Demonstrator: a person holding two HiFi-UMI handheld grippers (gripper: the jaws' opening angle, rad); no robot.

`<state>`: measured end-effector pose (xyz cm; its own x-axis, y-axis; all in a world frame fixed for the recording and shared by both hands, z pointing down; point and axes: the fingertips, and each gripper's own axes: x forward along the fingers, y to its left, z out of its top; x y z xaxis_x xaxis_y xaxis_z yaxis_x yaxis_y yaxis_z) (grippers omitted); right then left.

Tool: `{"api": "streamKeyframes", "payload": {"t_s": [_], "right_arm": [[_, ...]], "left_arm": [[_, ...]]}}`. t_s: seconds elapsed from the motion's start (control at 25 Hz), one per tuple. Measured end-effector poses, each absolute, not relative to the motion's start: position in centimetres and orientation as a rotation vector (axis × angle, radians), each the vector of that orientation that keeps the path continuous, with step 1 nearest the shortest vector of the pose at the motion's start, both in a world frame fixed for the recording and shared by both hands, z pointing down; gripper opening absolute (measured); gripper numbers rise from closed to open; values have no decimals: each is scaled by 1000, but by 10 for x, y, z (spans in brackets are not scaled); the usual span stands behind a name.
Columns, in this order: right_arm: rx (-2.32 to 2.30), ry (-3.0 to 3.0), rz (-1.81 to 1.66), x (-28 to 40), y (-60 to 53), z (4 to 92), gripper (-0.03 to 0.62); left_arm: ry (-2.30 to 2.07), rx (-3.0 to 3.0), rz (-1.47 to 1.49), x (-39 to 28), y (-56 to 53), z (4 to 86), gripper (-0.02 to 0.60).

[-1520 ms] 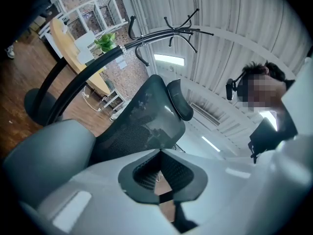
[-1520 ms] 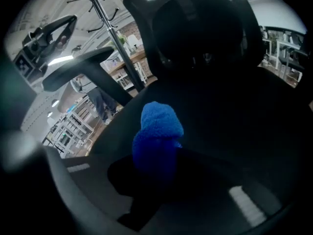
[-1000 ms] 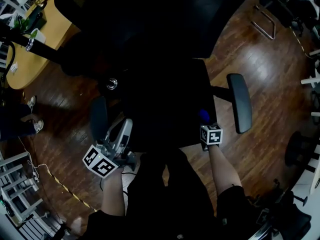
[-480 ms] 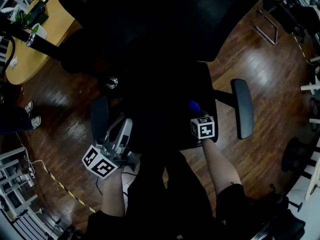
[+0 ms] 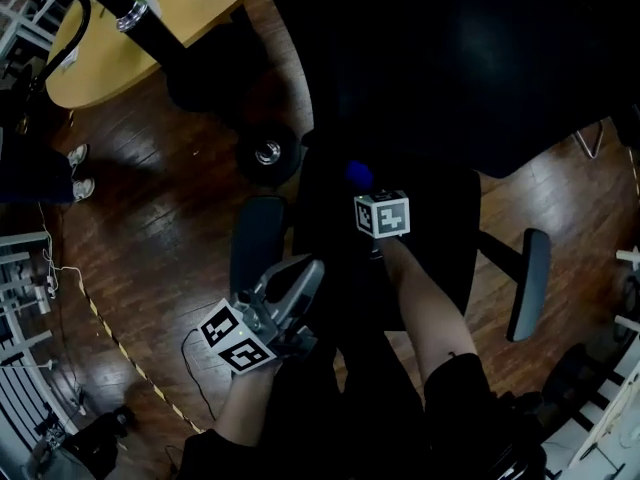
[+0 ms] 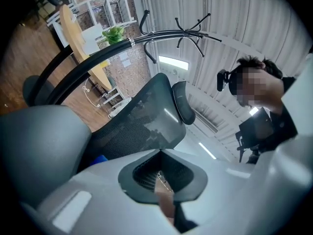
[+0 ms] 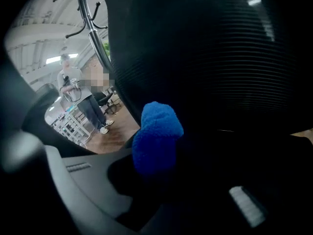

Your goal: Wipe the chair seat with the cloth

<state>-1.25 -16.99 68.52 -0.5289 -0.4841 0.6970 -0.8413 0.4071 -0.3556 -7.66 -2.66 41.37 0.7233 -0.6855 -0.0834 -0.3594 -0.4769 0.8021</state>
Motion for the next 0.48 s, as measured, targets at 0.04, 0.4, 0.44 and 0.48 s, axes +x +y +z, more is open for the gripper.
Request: {"api": "streamKeyframes", "payload": {"t_s": [0.04, 0.4, 0.44, 0.48], "right_arm": [[1105, -2180, 969, -25, -177, 688, 37], [1066, -2241, 949, -64, -188, 701, 37], [1088, -2223, 959, -57, -188, 704, 37], [1118, -2199, 973, -47, -189, 708, 37]], "left_arm": [[-787, 2093, -521, -78, -28, 414, -8], [-794, 2006, -542, -92, -33, 418, -8], [-794, 2006, -532, -91, -33, 419, -8], [-793, 2006, -523, -90, -33, 419, -8]]}}
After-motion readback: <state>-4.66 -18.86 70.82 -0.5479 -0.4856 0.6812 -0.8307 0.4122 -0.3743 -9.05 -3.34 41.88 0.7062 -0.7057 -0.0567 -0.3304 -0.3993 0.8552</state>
